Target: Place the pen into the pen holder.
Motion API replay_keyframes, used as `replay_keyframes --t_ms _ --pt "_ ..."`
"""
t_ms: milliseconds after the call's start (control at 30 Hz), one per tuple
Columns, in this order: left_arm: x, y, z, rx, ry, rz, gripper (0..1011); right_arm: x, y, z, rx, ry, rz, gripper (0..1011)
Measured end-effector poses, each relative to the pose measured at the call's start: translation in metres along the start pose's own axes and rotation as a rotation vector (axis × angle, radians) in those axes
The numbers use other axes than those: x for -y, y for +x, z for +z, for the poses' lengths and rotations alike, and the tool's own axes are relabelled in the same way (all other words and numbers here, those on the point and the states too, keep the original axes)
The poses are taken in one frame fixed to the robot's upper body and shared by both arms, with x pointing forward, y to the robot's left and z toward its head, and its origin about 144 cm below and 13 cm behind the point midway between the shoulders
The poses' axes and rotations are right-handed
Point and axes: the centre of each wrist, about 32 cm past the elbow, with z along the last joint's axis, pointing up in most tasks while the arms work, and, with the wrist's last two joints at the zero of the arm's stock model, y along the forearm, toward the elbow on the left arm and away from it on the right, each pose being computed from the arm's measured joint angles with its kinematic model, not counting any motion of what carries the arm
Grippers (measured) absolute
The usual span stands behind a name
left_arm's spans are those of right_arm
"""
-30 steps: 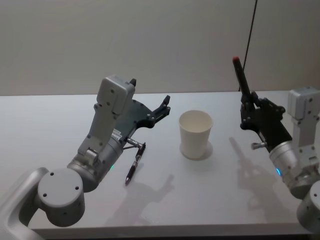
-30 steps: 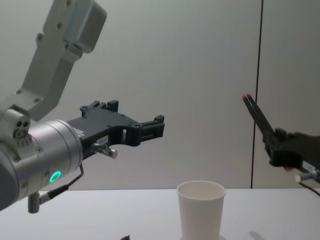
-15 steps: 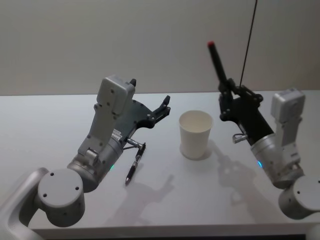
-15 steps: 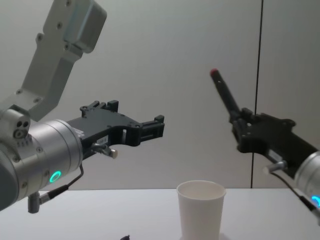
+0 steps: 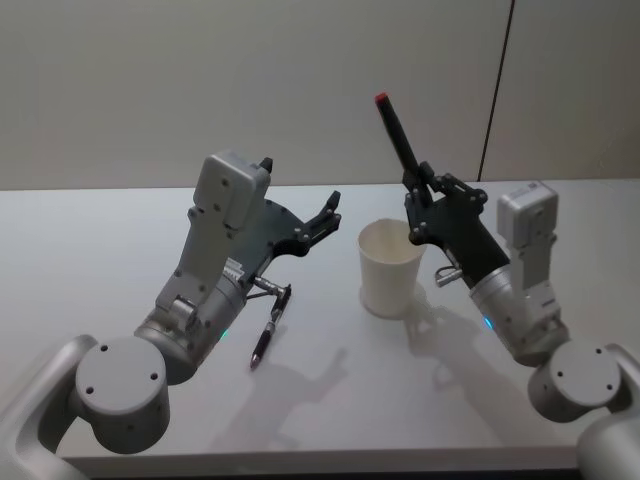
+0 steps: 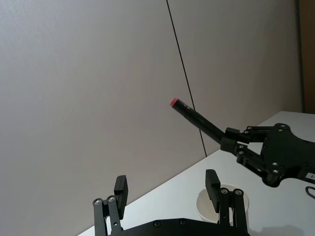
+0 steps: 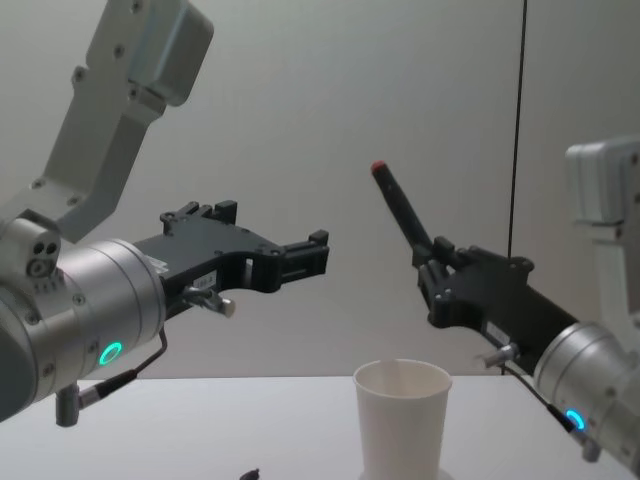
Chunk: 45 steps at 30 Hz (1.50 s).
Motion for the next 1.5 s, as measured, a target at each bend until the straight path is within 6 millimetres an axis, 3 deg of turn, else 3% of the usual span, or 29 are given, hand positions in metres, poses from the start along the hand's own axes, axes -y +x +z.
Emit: replay_keyframes --t_ms 600,1500 --pt "0.0 0.0 0.0 0.0 0.0 0.0 1004 -0.012 -0.003 -0.029 0.033 -0.075 0.023 165" --pt "0.0 0.0 0.0 0.0 0.0 0.0 1004 -0.027 -0.005 -0.046 0.038 -0.102 0.03 165"
